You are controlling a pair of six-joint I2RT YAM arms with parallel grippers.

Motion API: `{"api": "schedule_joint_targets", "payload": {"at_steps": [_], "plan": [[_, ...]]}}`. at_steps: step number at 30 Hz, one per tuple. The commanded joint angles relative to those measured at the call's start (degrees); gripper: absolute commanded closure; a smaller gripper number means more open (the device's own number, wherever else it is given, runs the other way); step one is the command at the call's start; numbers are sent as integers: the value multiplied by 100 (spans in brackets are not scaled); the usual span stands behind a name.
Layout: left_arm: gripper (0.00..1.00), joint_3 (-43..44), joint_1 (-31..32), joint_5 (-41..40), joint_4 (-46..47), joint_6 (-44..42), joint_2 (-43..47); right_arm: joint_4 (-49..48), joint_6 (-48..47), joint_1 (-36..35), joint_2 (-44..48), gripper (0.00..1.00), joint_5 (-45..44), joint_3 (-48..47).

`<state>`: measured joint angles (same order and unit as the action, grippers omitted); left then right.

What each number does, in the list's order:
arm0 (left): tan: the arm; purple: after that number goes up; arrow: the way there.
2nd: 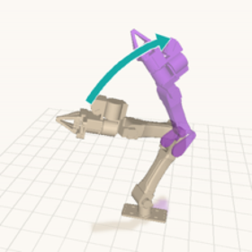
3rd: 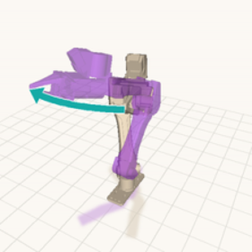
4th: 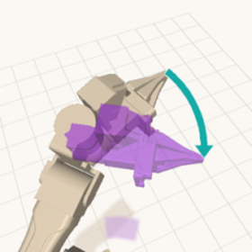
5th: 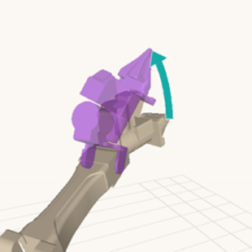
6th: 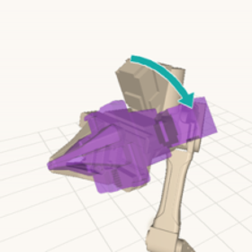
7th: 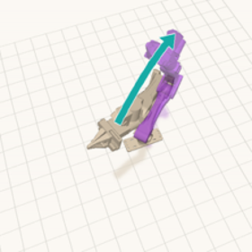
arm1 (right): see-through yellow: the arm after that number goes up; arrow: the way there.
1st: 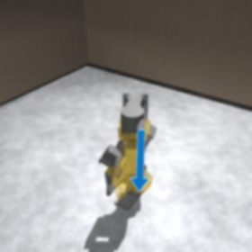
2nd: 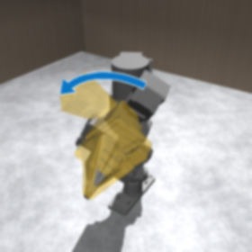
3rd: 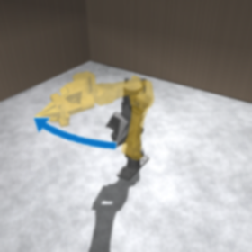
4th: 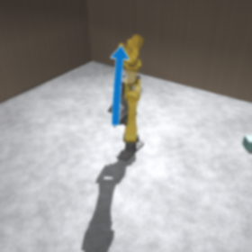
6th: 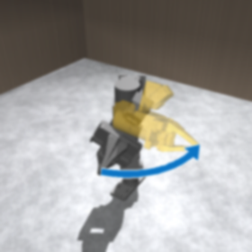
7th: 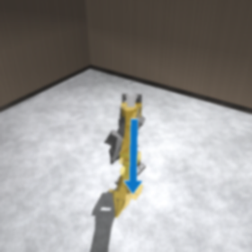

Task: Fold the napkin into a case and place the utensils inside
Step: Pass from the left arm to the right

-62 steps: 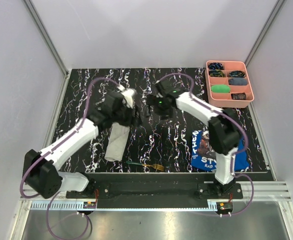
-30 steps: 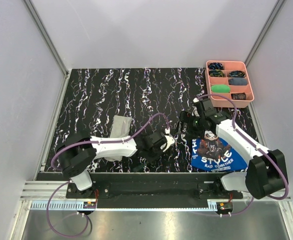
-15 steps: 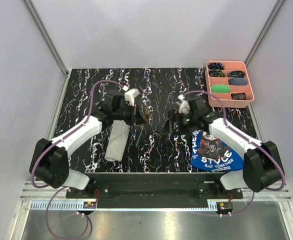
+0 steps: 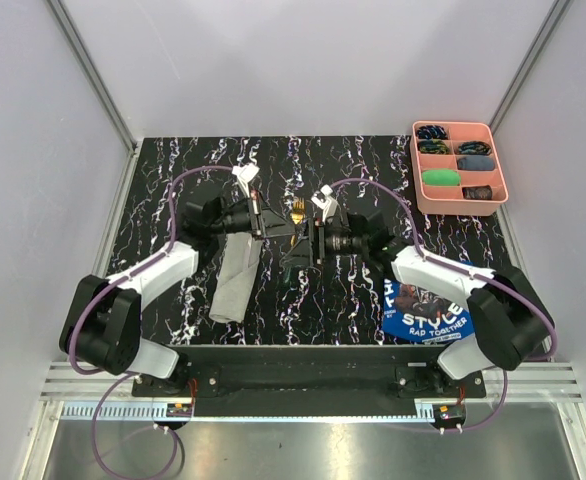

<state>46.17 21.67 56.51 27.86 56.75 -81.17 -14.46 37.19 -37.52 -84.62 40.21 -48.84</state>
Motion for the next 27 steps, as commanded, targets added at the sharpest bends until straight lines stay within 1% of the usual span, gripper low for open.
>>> {"api": "schedule_joint_targets", "payload": {"at_steps": [1, 2, 3, 4, 5, 6, 7, 8, 9, 10, 11, 12, 13, 15, 16, 17, 19, 23, 24, 27], "plan": [[100, -21, -49, 116, 495, 243, 118, -681, 332, -63, -160, 58, 31, -301], [98, 14, -84, 10, 249, 31, 188, -690, 394, -45, -169, 75, 22, -293], [93, 180, -110, -174, -676, -258, 276, -690, 507, -54, -169, 100, -56, -249], [71, 303, -145, -689, -1311, -1044, 503, -646, 578, -54, -143, 100, -170, -214], [62, 409, -172, -1068, -1927, -1383, 662, -585, 657, -54, -99, 100, -336, -188], [56, 454, -181, -1429, -2690, -1664, 846, -358, 806, -54, -73, 100, -721, -187], [49, 419, -172, -2146, -2959, -2076, 1231, -225, 877, -54, -64, 100, -873, -222], [44, 314, -163, -2431, -3127, -2194, 1435, -50, 921, -54, -37, 100, -1022, -292], [32, 26, -155, -2652, -3172, -2282, 1663, 282, 1026, -54, -28, 100, -1311, -406], [25, -151, -128, -2959, -3172, -2387, 2074, 399, 1079, -54, -20, 100, -1409, -477], [24, -309, -58, -3083, -3181, -2475, 2252, 548, 1115, -54, -2, 100, -1541, -556], [24, -537, 38, -3207, -3225, -2572, 2420, 950, 1280, -54, 15, 100, -1908, -704], [25, -609, 387, -3608, -3277, -2747, 2674, 1067, 1386, -54, 7, 100, -1998, -767], [27, -697, 845, -4224, -3541, -2915, 2842, 1348, 1781, -63, -37, 100, -2218, -933], [27, -689, 1239, -4793, -3611, -3002, 2921, 1340, 1957, -63, -55, 100, -2201, -943], [28, -706, 1400, -5060, -3708, -3038, 2931, 1358, 2350, -54, -72, 100, -2219, -952], [28, -732, 1690, -5500, -3700, -3056, 2905, 1271, 2652, -80, -98, 100, -2184, -908], [31, -619, 1814, -5572, -3629, -3161, 2615, 1305, 2943, -291, -142, 100, -2333, -1013], [35, -514, 1806, -5572, -3647, -3153, 2536, 1314, 2952, -326, -134, 100, -2377, -1066], [39, -338, 1806, -5537, -3647, -3197, 2281, 1296, 3031, -475, -143, 100, -2403, -1119]]}}
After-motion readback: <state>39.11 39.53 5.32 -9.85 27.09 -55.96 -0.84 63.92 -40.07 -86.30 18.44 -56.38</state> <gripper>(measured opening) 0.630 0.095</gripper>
